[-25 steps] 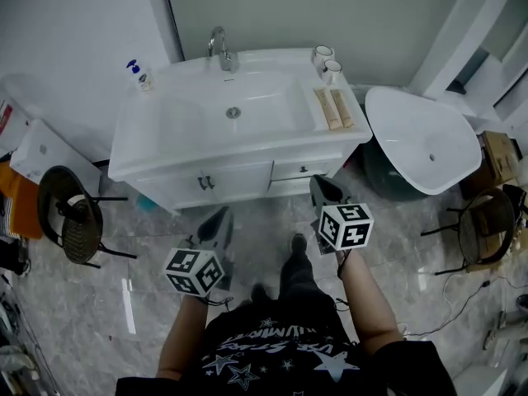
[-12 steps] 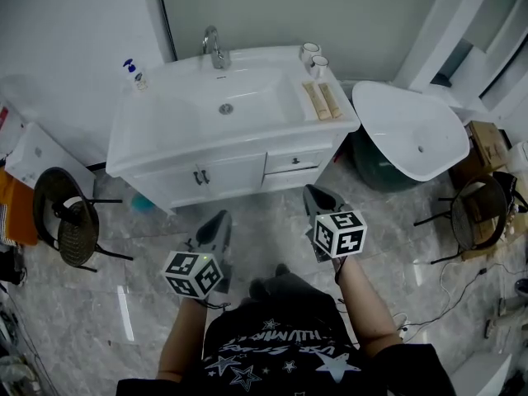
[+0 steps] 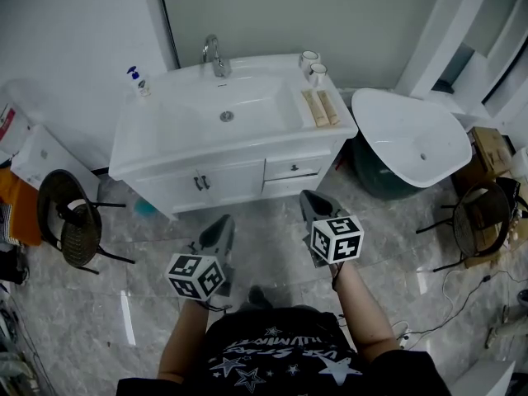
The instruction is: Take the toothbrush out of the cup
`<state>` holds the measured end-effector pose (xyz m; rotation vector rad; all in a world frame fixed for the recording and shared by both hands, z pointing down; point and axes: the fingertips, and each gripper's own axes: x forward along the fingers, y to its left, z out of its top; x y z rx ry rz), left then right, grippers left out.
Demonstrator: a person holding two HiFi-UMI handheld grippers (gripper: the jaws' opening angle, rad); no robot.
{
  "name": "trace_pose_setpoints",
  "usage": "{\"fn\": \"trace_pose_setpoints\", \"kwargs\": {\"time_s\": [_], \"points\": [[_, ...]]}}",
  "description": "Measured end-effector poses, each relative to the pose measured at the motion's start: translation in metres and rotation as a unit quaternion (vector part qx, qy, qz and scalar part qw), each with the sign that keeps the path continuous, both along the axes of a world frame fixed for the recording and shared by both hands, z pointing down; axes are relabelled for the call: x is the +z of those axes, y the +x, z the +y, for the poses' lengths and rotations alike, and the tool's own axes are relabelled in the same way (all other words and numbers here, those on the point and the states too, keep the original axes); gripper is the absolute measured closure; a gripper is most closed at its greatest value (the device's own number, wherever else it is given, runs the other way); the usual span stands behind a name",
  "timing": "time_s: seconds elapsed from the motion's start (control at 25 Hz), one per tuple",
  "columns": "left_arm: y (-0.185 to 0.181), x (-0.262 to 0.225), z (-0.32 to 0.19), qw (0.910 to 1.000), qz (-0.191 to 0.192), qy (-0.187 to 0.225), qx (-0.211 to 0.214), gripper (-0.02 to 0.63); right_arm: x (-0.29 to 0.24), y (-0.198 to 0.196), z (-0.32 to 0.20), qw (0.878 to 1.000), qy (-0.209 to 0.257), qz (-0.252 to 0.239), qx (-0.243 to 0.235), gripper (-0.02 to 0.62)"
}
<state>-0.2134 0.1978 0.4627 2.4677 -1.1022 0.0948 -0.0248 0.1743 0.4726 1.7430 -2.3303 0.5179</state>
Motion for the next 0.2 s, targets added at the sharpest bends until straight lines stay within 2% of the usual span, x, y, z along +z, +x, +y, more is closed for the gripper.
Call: {"fn": "trace_pose_setpoints", "kwargs": {"time_s": [0.2], "points": [[0.026,-0.006,0.020,1.0000,-0.002,-0.002,0.001,0.586,-0.001,0.016,0.022,1.000,-0.009,-0.001,-0.006,0.583]]}}
